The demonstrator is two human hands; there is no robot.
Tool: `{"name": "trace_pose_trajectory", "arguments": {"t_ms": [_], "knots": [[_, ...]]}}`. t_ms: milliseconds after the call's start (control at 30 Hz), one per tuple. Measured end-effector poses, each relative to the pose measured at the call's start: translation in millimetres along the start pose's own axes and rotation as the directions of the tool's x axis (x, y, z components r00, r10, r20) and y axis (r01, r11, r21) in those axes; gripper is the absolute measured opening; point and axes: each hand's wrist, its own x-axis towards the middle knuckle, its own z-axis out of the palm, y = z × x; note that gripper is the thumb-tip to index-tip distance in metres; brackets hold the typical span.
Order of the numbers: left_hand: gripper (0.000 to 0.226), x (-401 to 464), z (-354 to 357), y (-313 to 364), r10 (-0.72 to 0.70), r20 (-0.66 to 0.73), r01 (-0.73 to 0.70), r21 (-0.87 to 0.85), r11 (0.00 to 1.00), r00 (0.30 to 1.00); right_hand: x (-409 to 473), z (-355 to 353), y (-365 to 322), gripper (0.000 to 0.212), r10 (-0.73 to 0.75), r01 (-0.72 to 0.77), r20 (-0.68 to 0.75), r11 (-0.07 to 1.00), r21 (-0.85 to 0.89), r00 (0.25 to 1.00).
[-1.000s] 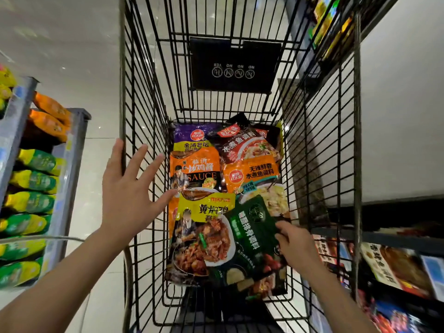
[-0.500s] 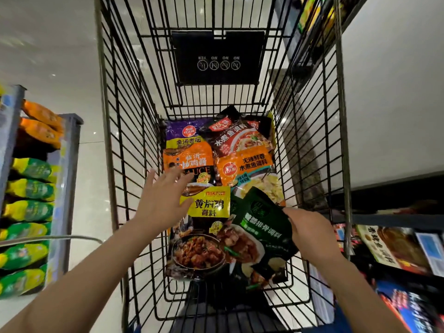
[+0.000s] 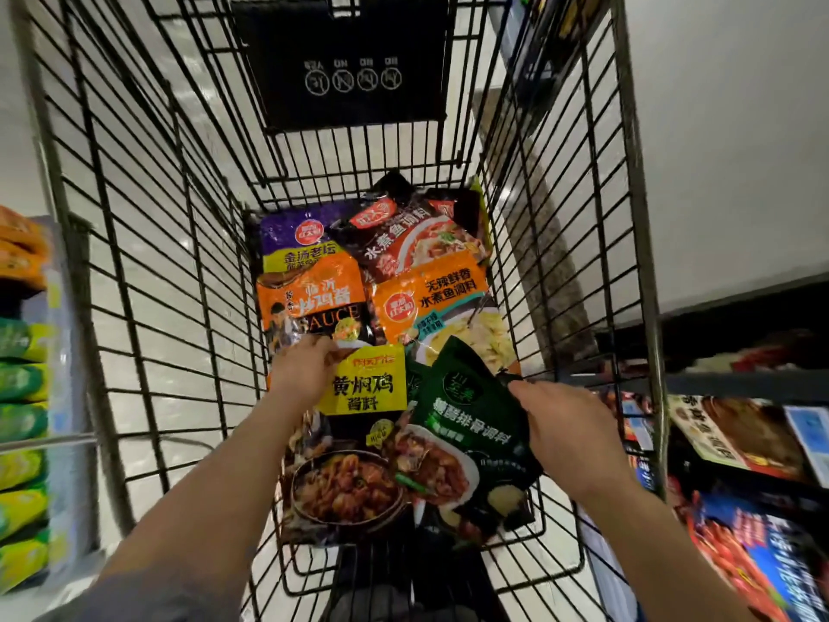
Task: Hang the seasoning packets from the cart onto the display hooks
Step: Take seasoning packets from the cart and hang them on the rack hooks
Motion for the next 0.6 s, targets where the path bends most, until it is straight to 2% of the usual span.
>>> {"name": "trace_pose_trajectory", "arguments": {"t_ms": [133,200,267,400,500,600], "knots": [[0.017,-13,-14,4,-0.024,-0.110,0.013,-0.099,0.995,0.994,-3,-2,-1,0.035,0.059,-0.061,0.015,0.975,0.215,0.998],[0.014,-21,-24,8,-0.035,-0.165,0.013,-0.133,0.991,0.986,-5,-6,-3,0.028,0.162,-0.177,0.071,0.896,0.408,0.984],[0.013,-29,-32,14,0.016,-0.231,-0.049,-0.139,0.989,0.973,-9,-14,-7,0.023,0.228,-0.242,0.091,0.828,0.506,0.969],[0.005,-62,-47,23,0.197,-0.345,-0.253,-0.123,0.960,0.918,-24,-39,-21,0.020,0.194,-0.210,0.085,0.851,0.481,0.977],[0.010,-94,-59,27,0.270,-0.402,-0.318,-0.059,0.946,0.875,-37,-56,-30,0.021,0.148,-0.160,0.062,0.884,0.439,0.987],[0.016,-125,-73,27,0.307,-0.487,-0.403,-0.102,0.910,0.818,-53,-69,-37,0.020,0.139,-0.122,-0.006,0.894,0.431,0.990]]}}
